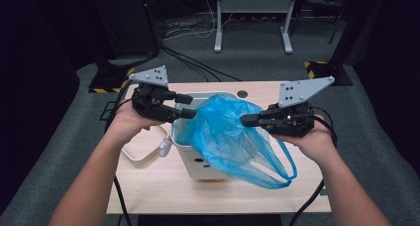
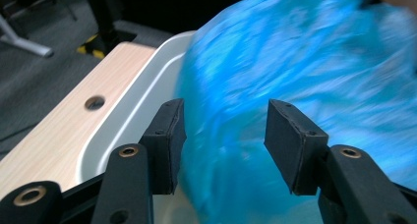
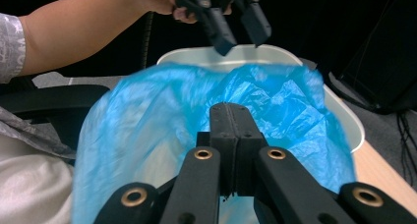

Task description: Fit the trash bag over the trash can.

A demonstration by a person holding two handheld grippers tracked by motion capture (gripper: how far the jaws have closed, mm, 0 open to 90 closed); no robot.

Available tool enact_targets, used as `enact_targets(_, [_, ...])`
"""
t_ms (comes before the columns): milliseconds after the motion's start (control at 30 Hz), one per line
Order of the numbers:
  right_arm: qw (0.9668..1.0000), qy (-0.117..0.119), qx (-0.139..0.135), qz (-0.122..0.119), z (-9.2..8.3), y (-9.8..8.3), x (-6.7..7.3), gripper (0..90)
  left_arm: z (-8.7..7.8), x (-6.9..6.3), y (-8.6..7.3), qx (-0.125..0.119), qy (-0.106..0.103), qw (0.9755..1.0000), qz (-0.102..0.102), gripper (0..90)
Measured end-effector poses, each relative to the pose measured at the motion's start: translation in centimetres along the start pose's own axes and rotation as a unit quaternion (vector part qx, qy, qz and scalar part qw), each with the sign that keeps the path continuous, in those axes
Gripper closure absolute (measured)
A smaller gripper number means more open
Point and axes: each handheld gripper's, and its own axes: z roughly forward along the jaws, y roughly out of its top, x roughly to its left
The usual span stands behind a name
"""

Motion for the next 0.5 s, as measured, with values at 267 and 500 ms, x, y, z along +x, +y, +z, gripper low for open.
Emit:
enact_targets(267, [0.9997,0.008,0.008,-0.023,1.2,2.4,0.5,89.9,0.7,-3.4,1.6,-0.004,-0.038,0.9986,0.037,46.5])
enact_targets(500, [0.9995,0.021,0.008,-0.024,3.0,3.2,0.4,89.9,1.6,-3.9,1.4,-0.007,-0.052,0.9982,0.028,42.2])
